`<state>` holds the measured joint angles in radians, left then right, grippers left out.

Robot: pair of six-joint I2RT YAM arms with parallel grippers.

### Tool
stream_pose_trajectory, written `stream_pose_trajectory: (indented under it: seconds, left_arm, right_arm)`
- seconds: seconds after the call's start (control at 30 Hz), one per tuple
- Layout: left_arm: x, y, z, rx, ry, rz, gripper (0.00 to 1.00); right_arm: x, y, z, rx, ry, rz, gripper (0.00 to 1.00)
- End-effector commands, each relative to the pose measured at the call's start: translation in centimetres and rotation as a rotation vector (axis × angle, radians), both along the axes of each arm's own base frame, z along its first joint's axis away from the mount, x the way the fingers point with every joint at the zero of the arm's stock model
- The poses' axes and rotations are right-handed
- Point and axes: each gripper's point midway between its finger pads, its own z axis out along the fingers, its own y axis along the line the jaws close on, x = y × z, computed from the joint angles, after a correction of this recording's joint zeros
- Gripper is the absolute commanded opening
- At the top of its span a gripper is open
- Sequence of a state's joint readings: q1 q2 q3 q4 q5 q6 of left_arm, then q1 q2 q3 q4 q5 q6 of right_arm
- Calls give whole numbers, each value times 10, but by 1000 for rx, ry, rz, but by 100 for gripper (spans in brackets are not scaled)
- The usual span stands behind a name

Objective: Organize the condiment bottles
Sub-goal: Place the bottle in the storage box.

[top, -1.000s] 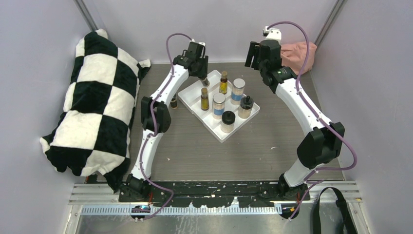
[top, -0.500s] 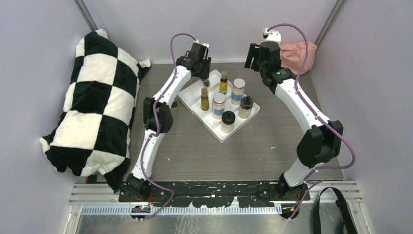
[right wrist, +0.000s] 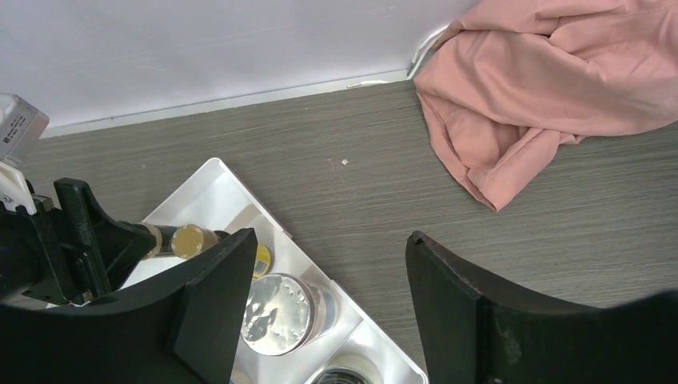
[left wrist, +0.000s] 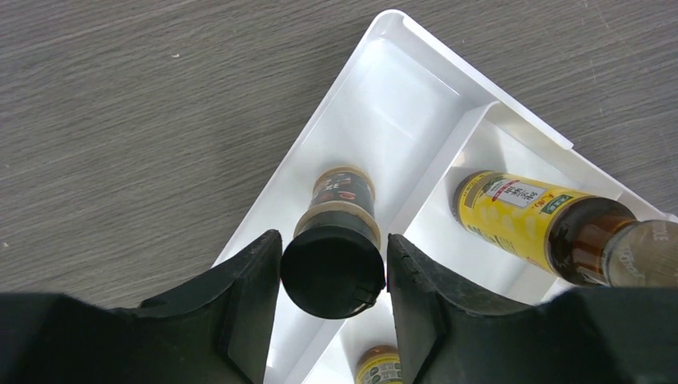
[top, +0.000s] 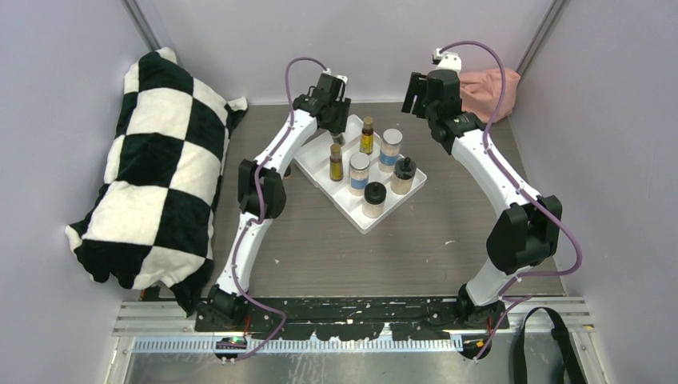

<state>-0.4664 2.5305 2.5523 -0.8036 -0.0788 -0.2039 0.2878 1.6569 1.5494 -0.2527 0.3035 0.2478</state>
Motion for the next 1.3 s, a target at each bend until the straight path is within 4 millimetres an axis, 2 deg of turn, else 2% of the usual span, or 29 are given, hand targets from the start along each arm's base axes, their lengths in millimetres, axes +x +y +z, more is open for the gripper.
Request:
stream_pose_trajectory:
  seconds: [0.0, 0.13, 0.3, 0.53, 0.7, 0.87, 1.0, 1.1, 1.2, 1.27]
  left_arm:
    - [6, -5, 23, -6, -65, -14, 59]
    - [5, -7, 25, -2, -70, -30, 76]
    - [5, -8, 27, 1, -76, -31, 82]
    - [8, -10, 38, -4, -110, -24, 83]
    - [8, -2, 64, -2, -159, 15, 82]
    - [0, 24, 117, 27, -252, 120, 81]
    - [-17, 55, 162, 42, -312, 240, 80]
    - [-33, 75, 182, 42, -304, 304, 79]
    - [-51, 93, 182, 58, -242, 357, 78]
    - [-65, 105, 167, 86, -173, 382, 77]
  right_arm:
    - [7, 0, 8, 35, -44, -4, 74]
    - [7, 1, 7, 38, -42, -2, 74]
    - [7, 0, 8, 40, -43, -2, 74]
    - [8, 0, 10, 39, -46, 1, 74]
    - [6, -2, 14, 36, -48, -2, 74]
    - [0, -3, 29, 49, -71, -3, 74]
    - [-8, -5, 41, 59, -83, -4, 74]
    - [-16, -4, 47, 71, -84, 4, 74]
    - [-25, -6, 52, 75, -87, 3, 74]
    - [-31, -8, 53, 75, -85, 0, 74]
